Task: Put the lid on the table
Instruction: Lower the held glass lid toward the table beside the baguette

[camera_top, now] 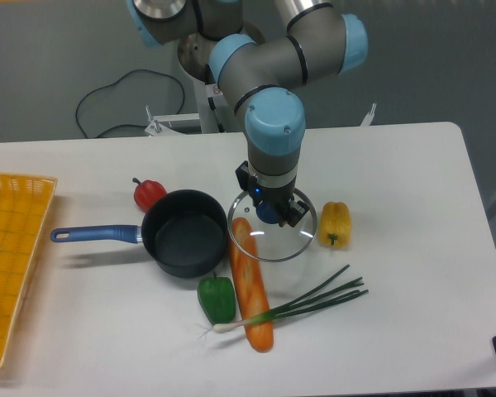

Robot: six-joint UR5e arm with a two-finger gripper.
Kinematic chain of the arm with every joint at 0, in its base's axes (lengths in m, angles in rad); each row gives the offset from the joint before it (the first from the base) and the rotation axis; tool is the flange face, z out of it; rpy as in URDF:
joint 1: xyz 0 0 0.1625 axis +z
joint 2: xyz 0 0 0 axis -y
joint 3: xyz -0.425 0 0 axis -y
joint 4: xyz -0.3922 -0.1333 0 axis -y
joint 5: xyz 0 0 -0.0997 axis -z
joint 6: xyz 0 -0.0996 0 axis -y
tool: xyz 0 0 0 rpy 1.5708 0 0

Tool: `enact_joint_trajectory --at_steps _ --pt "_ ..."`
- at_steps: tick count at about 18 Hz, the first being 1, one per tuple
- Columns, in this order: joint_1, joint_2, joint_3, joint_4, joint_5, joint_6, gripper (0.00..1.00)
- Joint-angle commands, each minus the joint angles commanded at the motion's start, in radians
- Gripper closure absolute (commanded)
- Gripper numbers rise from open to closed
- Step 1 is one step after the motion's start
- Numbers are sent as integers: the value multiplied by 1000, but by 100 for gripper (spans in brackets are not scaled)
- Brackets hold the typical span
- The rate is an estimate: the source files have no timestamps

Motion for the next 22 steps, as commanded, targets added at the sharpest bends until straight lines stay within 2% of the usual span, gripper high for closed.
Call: enact_joint_trajectory --at_steps 13,19,22 --pt "43 58 -78 0 2 71 57" --pt "43 58 -113 2 3 100 57" --pt "41 58 -150 3 49 101 57"
